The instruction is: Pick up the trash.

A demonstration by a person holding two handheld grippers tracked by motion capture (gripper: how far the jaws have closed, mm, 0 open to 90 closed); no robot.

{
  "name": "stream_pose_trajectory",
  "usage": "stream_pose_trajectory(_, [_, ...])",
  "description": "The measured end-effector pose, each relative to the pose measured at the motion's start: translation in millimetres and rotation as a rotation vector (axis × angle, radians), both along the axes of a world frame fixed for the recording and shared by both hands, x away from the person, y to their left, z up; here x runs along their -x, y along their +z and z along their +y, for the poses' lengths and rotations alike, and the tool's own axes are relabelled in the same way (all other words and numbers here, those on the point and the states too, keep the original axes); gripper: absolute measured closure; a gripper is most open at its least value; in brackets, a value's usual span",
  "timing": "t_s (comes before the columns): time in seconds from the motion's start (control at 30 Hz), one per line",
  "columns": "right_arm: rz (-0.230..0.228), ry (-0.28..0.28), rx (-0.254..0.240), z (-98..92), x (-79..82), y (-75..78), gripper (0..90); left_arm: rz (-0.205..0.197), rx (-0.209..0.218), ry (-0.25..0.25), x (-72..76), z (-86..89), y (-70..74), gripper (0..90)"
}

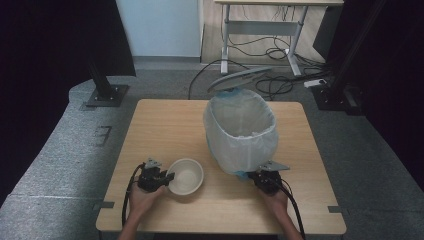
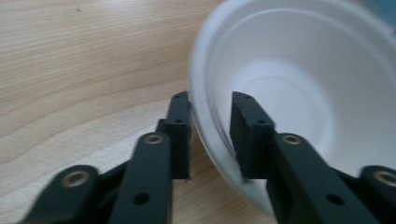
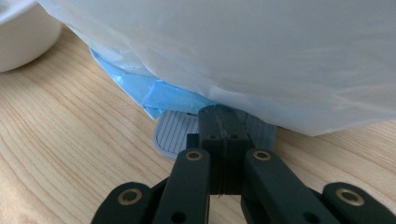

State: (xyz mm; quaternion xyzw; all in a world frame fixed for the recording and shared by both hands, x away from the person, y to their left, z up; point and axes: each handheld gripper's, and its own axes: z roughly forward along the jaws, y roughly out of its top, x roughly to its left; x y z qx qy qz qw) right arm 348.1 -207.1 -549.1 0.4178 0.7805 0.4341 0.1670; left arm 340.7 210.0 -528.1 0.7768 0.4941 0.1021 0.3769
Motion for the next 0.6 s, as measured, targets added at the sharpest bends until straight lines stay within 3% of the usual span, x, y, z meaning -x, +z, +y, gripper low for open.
stream_pose_trajectory(0.1, [0.001, 0.001, 0.000, -0.1, -0.1, 0.1, 89.2, 0.013, 0.046, -0.021, 1.1, 1.9, 0.4, 76.1])
stream_pose_trajectory(0.23, [0.001, 0.002, 0.001, -0.2, -0.2, 0.1, 89.3, -0.005, 0.095, -0.030, 4.8, 5.9, 4.9, 80.1])
stream_pose_trajectory(0.3, [0.001, 0.003, 0.001, -0.1, -0.2, 0.2, 89.2, -0.017, 0.143, -0.032, 7.0, 10.0, 8.5, 81.2])
stream_pose_trajectory(0.6, [0.002, 0.006, 0.002, -0.3, -0.6, 0.3, 89.2, -0.086, 0.281, 0.014, 18.7, 35.2, 27.1, 83.6])
